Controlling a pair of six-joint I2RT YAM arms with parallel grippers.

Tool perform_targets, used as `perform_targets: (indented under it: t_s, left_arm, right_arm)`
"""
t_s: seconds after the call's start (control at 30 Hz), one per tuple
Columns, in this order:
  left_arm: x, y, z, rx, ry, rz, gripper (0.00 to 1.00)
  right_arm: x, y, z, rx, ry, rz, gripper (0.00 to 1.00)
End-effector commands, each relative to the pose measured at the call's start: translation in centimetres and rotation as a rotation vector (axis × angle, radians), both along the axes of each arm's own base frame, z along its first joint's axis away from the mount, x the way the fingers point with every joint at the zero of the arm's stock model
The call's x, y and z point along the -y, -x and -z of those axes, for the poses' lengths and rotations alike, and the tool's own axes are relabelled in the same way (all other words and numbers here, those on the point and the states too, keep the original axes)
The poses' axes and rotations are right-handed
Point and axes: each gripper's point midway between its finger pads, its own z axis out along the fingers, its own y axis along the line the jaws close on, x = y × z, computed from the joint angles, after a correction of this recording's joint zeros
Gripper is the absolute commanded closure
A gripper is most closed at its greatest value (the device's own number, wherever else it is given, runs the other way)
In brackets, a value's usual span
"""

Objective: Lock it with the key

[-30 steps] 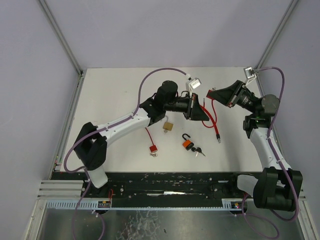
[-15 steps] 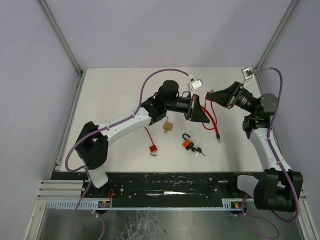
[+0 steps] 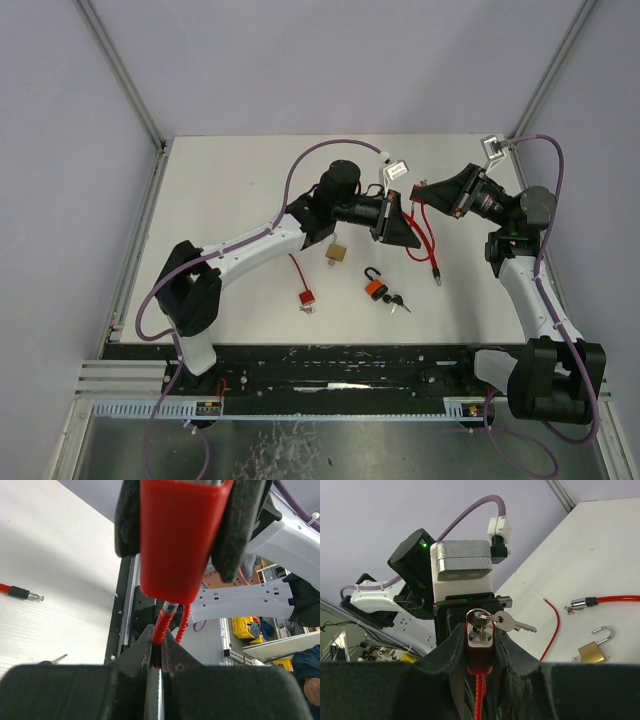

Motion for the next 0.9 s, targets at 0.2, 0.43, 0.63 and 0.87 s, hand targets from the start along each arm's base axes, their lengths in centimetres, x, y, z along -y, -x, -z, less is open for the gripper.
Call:
perform_targets:
  t_s: [0.2,0.43,0.63,0.87]
  left_arm:
    - [0.5,1.1,-2.8,0.056,0.077,0.052,1.00]
    - [0.2,1.2,-2.7,0.058,0.078,0.050,1.00]
    - [0.0,1.2,-2.4,0.052,0.072,0.046,1.00]
    - [-0.2,1.2,-2.7,0.062,0.074,0.045,1.00]
  right_arm:
    - [-0.7,1.7,-0.9,0.104,0.044,-0.055,1.00]
    - [-0.8,2.0,-0.8,0.117,0.063,-0.072,1.00]
    - [-0.9,2.2,-0.8,0.124,0.075,-0.088,1.00]
    - [-0.9,2.6,-0.8,0.135,0.085,-0.107,1.00]
